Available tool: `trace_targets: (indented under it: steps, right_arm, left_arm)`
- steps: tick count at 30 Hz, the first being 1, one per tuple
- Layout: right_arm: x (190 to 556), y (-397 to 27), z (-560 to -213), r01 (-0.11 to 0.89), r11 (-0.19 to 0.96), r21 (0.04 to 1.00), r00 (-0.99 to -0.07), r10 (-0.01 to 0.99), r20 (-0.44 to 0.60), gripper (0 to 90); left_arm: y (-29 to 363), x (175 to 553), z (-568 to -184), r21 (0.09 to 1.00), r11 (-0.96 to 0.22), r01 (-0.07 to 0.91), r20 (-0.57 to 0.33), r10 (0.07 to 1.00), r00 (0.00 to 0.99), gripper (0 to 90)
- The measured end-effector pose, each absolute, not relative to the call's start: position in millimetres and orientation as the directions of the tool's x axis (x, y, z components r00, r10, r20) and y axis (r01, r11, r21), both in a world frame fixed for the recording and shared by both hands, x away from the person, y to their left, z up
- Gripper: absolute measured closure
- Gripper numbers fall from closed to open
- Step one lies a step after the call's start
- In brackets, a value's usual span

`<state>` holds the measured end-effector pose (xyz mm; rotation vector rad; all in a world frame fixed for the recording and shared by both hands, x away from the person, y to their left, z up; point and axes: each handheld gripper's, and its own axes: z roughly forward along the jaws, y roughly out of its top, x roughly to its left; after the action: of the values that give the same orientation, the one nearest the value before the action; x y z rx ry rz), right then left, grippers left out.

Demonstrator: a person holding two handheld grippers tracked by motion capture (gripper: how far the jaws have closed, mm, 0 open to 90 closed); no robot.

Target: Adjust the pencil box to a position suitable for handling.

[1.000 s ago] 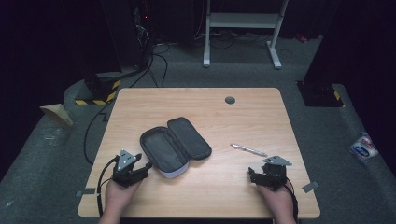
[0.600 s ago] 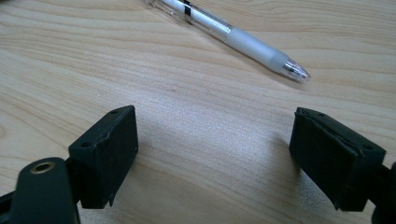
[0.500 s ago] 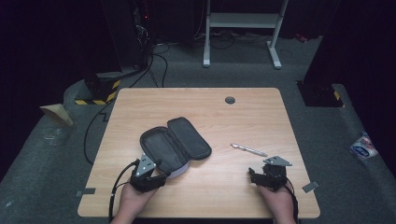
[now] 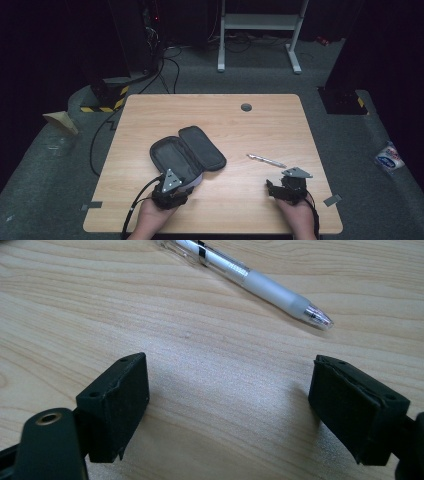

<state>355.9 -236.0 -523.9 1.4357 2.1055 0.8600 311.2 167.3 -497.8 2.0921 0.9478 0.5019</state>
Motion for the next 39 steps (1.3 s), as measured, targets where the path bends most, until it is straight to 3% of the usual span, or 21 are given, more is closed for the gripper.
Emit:
trace_targets:
  steps: [9, 16, 31, 39]
  right_arm:
    - [356, -236, -524, 0.655, 0.263, 0.708, -0.357, 0.934, -0.017, 16.2]
    - [356, -236, -524, 0.65, 0.268, 0.711, -0.361, 0.932, -0.022, 16.5]
    - [355, -236, -524, 0.651, 0.265, 0.711, -0.359, 0.933, -0.019, 16.7]
    - [355, -236, -524, 0.651, 0.265, 0.711, -0.359, 0.933, -0.019, 16.7]
  left_arm:
    - [162, 311, -502, 0.771, -0.444, 0.457, 0.034, 0.745, 0.666, 74.5]
    - [147, 305, -500, 0.784, -0.457, 0.42, 0.038, 0.711, 0.702, 82.0]
    - [122, 298, -497, 0.792, -0.464, 0.396, 0.017, 0.665, 0.746, 85.3]
    - [140, 298, -477, 0.825, -0.423, 0.375, 0.02, 0.684, 0.729, 71.6]
